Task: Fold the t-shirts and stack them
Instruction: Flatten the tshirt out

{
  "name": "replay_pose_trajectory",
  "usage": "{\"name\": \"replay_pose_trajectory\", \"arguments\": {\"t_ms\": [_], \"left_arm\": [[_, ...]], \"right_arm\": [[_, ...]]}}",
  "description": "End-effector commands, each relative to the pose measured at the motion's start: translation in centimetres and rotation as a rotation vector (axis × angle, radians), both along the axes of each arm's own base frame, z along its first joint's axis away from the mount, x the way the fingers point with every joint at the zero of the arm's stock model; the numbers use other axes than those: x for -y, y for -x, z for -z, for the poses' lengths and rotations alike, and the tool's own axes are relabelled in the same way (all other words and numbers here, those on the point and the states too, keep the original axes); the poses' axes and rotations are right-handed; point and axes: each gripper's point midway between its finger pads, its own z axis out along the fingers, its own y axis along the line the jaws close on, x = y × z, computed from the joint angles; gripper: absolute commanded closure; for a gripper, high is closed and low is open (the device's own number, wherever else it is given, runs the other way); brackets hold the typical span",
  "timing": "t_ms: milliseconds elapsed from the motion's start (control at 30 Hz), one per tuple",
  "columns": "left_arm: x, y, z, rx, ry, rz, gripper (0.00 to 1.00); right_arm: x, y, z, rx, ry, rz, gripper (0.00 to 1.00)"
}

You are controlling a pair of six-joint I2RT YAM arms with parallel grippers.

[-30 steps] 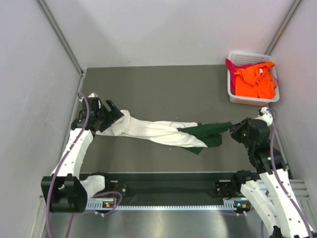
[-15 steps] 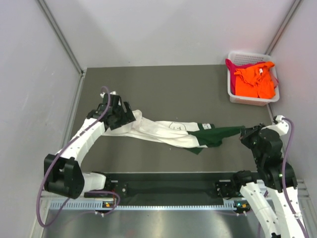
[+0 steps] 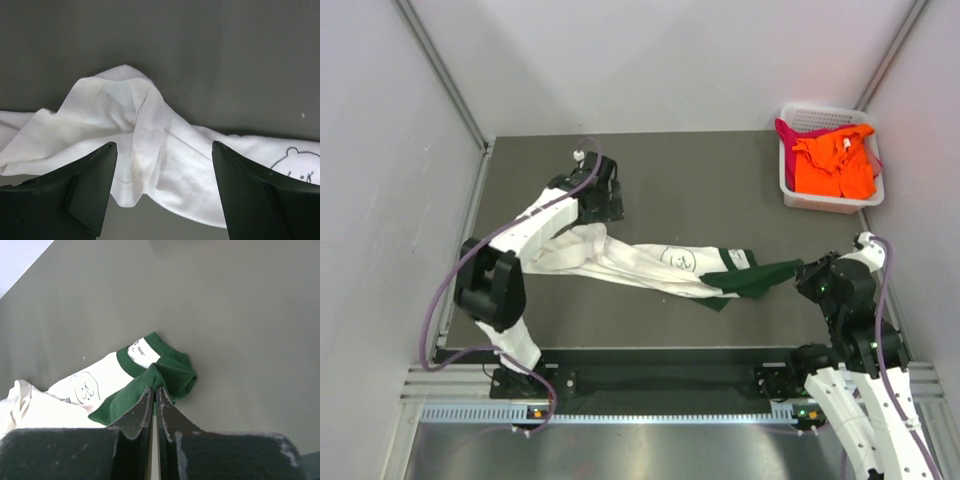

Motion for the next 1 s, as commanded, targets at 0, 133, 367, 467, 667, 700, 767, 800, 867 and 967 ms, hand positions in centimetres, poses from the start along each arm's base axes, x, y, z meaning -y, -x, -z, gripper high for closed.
{"name": "replay_pose_trajectory", "arguments": {"t_ms": [0,133,367,467,667,700,767,800,867,967], "left_arm": [[-0.2,-2.1,0.5,-0.012,-0.094,-0.011,0.19],[-0.3,-3.5,2.6,-0.082,-0.172,-0.007,0.29],[-0.3,-4.2,5.3,-0.147,-0.22,-0.014,0.44],[0.1,-3.6,6.1,-0.172,-0.196,-0.004,0.45],[-0.9,-2.3,7.5,-0.192,-0.193,-0.024,0.42],[-1.1,-2.1,8.2,-0.21,-0.197,-0.028,0.43],[-1.9,-2.2,8.8,-0.228,-0.197,-0.043,0.56],[-2.1,-1.9,9.3,-0.241,-0.199,-0.046,0.62],[-2.9,-2.1,9.4,-0.238,-0.198,-0.066,0.79],[-4.1,-2.5,8.1,-0.193,-0.167,-0.102,1.0]], "right_arm": [[-0.2,-0.8,-0.8,0.04,0.001,-0.016,1.0],[-0.4,-0.8,-0.8,0.043,-0.002,-0.025,1.0],[-0.4,-0.9,-0.7,0.041,-0.003,-0.028,1.0],[-0.4,-0.9,-0.6,0.039,0.0,-0.027,1.0],[-0.3,-0.9,-0.2,0.031,0.003,-0.021,1.0],[-0.3,-0.9,-0.2,0.032,0.003,-0.025,1.0],[-0.4,-1.0,-0.1,0.029,0.0,-0.026,1.0],[-0.4,-1.0,-0.1,0.03,-0.001,-0.026,1.0],[-0.4,-1.0,0.0,0.027,0.002,-0.027,1.0],[-0.3,-1.1,0.2,0.025,0.004,-0.023,1.0]]}}
